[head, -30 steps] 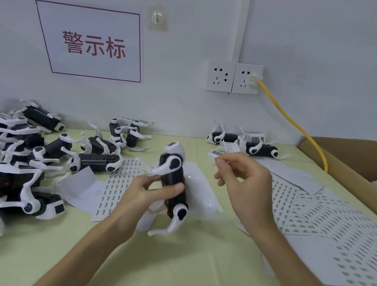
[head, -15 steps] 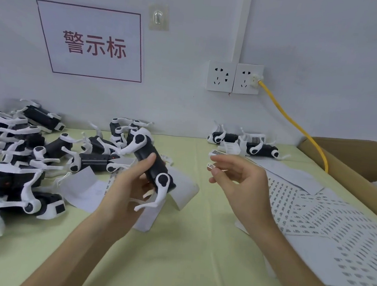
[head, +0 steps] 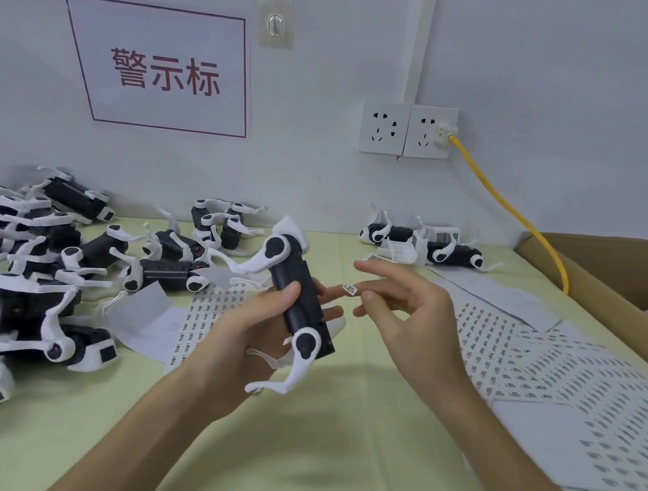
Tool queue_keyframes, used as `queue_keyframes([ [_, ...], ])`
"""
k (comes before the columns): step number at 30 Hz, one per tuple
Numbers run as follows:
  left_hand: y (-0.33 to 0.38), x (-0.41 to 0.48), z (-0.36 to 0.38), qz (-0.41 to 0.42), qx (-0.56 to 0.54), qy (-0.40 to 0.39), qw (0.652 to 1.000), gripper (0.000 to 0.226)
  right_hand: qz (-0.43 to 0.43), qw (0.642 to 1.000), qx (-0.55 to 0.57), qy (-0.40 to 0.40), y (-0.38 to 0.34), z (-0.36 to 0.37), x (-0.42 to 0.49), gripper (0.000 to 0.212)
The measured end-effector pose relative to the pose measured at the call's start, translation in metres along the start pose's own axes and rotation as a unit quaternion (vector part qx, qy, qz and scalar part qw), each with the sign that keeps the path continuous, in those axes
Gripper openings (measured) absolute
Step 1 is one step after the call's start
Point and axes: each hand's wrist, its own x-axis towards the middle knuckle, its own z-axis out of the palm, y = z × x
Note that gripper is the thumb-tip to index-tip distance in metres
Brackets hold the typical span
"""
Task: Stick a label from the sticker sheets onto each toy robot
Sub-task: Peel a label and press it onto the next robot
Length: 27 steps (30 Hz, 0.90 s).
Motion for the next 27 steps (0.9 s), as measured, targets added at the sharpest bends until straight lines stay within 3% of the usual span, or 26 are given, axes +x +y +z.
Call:
queue_keyframes([
  [3, 0.003, -0.003, 0.003, 0.002, 0.005, 0.005, 1.0, 0.081, -0.002, 1.0, -0.018, 0.002, 0.001, 0.0, -0.001, 0.037],
  [6, 0.006, -0.005, 0.004, -0.002, -0.015, -0.041, 0.999, 0.059, 0.003, 1.0, -0.02, -0.002, 0.001, 0.001, -0.001, 0.036],
  [15, 0.008, -0.007, 0.005, 0.004, -0.06, -0.071, 0.996, 0.055, 0.017, 0.999, -0.027, -0.015, -0.001, 0.002, -0.002, 0.038],
  [20, 0.009, 0.0, 0.004, -0.019, -0.079, -0.058, 0.995, 0.036, 0.022, 0.999, -0.029, -0.018, -0.001, 0.001, -0.003, 0.036],
  [24, 0.009, 0.002, 0.003, -0.029, -0.075, -0.066, 0.995, 0.04, 0.022, 0.999, -0.033, -0.024, -0.002, 0.002, -0.002, 0.037],
  [27, 0.01, 0.005, 0.002, -0.025, -0.081, -0.077, 0.993, 0.068, 0.015, 0.999, -0.042, -0.027, -0.002, 0.002, -0.003, 0.037],
])
